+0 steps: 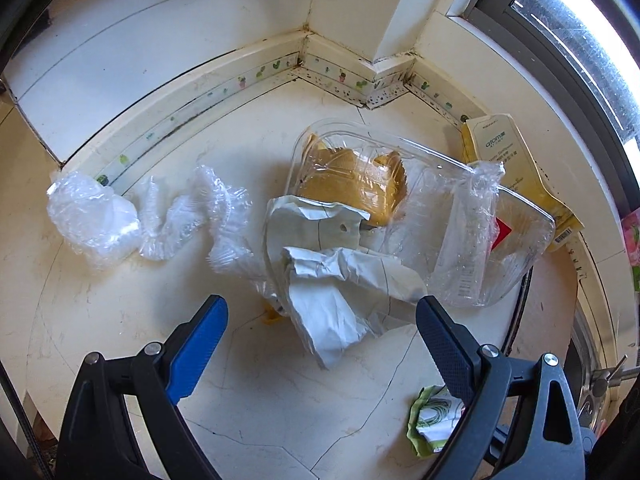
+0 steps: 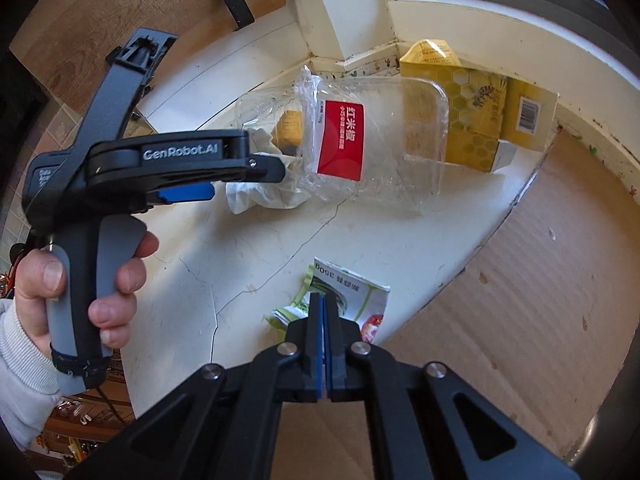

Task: Collect trash
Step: 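Grasp the white paper with the left tool while the right tool grasps the green seed packet, then carry the paper and seed packet down over the floor bin with both tools, then open both tools to drop the paper and packet into the bin, then raise both open tools back up to the counter trash, then grasp the crumpled clear plastic bag with the left tool while the right tool grasps the white plastic wrap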

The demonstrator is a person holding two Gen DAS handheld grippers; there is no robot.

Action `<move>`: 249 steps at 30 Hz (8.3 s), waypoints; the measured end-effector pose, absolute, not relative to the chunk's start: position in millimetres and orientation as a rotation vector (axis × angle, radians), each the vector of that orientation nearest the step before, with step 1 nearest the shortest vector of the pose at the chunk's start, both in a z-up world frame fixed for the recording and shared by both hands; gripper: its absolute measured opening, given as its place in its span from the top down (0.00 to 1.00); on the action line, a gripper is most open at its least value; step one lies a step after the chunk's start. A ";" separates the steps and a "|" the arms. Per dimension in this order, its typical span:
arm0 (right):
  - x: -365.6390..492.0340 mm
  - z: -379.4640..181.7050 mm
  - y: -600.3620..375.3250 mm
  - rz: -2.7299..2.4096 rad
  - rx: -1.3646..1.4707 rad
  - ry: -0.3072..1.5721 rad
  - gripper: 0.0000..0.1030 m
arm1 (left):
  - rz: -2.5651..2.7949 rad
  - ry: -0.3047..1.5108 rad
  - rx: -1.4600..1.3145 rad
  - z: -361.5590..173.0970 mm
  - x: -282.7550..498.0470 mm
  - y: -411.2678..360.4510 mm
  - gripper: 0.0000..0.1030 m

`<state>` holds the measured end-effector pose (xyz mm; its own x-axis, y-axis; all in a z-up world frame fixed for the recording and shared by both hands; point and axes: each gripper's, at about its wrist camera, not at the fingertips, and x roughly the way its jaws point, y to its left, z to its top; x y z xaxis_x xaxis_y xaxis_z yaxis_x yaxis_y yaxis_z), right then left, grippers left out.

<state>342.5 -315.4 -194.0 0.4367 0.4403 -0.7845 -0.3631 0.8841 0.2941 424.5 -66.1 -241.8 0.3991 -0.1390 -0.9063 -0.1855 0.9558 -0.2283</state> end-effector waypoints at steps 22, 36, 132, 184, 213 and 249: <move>352.0 -211.4 -300.9 0.466 -0.034 0.977 0.84 | -0.012 1.082 -0.359 -224.3 395.4 -47.5 0.85; 310.8 -168.6 -292.1 0.495 -0.031 0.870 0.97 | -0.051 0.976 -0.299 -155.2 318.9 -50.8 0.89; 134.2 -565.3 -70.1 0.351 -0.093 1.270 0.97 | 0.141 1.498 -0.225 -625.5 29.0 98.6 0.86; -12.4 -158.8 -143.1 0.327 0.060 0.973 0.46 | -0.109 0.959 -0.138 -146.3 -75.1 78.1 0.21; 104.7 -0.3 -259.1 0.243 0.092 0.796 0.46 | -0.256 0.783 -0.025 -37.8 87.3 34.8 0.16; 369.6 -170.8 -239.6 0.502 0.236 1.067 0.46 | -0.054 0.941 -0.067 -243.5 401.4 33.9 0.95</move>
<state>369.6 -239.6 -170.8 0.3845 0.5008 -0.7754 -0.2777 0.8639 0.4202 401.4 33.9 -243.5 0.5879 -0.0761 -0.8054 0.0172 0.9965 -0.0816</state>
